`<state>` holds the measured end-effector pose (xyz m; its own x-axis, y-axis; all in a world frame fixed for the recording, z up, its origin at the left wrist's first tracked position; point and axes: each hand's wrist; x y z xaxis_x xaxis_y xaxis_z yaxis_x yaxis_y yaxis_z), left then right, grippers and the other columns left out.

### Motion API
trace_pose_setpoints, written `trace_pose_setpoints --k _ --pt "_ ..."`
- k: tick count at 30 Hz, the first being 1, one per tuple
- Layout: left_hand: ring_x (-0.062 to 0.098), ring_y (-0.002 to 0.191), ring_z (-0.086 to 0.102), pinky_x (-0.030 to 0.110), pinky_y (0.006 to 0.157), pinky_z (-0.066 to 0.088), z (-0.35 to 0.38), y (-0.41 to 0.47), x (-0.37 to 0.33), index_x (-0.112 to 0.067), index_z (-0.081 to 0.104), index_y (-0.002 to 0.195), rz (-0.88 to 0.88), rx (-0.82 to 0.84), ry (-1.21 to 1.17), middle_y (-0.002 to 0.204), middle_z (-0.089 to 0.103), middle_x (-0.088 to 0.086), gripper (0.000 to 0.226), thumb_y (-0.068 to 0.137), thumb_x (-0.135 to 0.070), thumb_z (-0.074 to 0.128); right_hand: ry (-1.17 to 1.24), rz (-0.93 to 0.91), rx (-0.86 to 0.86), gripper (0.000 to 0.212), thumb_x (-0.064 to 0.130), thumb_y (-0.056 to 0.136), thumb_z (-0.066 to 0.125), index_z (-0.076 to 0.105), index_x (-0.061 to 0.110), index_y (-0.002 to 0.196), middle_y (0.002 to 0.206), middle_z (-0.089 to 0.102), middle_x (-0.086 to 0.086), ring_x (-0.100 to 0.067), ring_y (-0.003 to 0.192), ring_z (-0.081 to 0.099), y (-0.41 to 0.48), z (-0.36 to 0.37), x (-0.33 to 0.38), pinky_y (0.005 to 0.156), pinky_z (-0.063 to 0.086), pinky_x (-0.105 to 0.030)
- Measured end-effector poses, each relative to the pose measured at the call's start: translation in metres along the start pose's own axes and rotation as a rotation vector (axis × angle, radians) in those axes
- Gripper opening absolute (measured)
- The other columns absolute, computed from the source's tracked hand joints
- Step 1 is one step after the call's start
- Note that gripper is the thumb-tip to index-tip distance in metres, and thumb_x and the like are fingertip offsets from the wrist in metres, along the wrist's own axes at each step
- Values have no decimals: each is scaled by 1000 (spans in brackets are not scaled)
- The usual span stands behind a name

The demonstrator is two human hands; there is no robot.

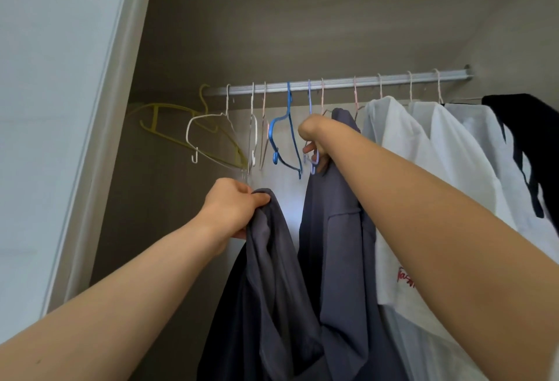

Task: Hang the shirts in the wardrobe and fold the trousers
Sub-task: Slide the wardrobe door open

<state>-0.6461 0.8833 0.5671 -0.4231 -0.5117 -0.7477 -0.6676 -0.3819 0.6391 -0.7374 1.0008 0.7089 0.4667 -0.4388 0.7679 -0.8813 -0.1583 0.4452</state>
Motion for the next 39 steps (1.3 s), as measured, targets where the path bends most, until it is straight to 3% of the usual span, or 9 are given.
trace_pose_setpoints --k 3,5,7,11,17,21,27,35,39 --pt "14 46 49 14 34 36 -2 2 -1 -7 56 67 7 -5 -11 60 53 6 29 93 -16 66 398 82 29 46 26 107 19 23 10 150 146 44 -9 -40 133 37 13 4 4 107 31 -58" --pt "14 47 48 13 33 35 -2 3 -1 -8 55 64 9 -11 -16 59 52 5 31 93 -16 66 493 67 -6 37 31 107 22 38 17 137 137 54 -9 -33 102 51 16 3 9 91 41 -54" --pt "14 48 47 12 33 34 -3 3 -1 -10 53 62 9 -17 -16 58 50 5 34 93 -16 66 575 48 -57 38 28 106 21 42 12 134 126 59 -15 -32 78 48 15 1 13 92 41 -58" --pt "14 49 46 13 32 34 -6 2 0 -10 50 62 7 -20 -15 59 49 5 35 93 -16 65 597 -24 -109 38 23 104 22 49 9 127 112 63 -15 -27 100 55 5 -5 21 84 46 -52" --pt "16 53 50 14 34 37 -13 -4 -4 -9 54 66 19 2 -11 63 52 7 30 93 -16 66 559 -35 -144 27 23 103 21 47 16 103 84 57 -8 -18 78 47 -12 -15 18 54 43 -38" --pt "16 50 50 14 34 36 -17 -11 -10 -6 59 73 41 23 -19 62 53 7 23 93 -16 66 465 -110 -182 32 18 104 24 49 16 122 78 55 -3 -13 65 44 -15 -19 11 54 42 -34" --pt "16 55 52 15 35 38 -9 -16 -10 -6 60 76 36 33 -47 66 54 8 21 93 -17 66 477 -175 -100 31 10 102 24 53 9 92 79 53 -5 -12 65 46 -43 -23 0 61 44 -35" --pt "24 65 56 20 40 40 -11 -32 7 -3 61 85 -38 -30 6 78 58 14 21 97 -21 60 460 -234 -21 23 10 101 33 49 11 85 80 54 -8 -11 67 50 -116 -18 -39 51 49 -26" --pt "26 75 60 25 51 42 -8 -45 16 1 65 99 -89 -19 -3 93 64 18 23 97 -22 59 484 -261 -84 19 9 99 37 53 9 110 77 56 -4 -16 74 52 -162 -18 -67 79 53 -41"
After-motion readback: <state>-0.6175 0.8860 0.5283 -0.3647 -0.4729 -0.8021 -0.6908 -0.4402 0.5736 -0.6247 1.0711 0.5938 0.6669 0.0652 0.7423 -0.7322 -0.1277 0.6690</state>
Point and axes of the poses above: each hand's wrist, its own y-axis towards the middle knuckle, its own z-axis out of the palm, x = y × z
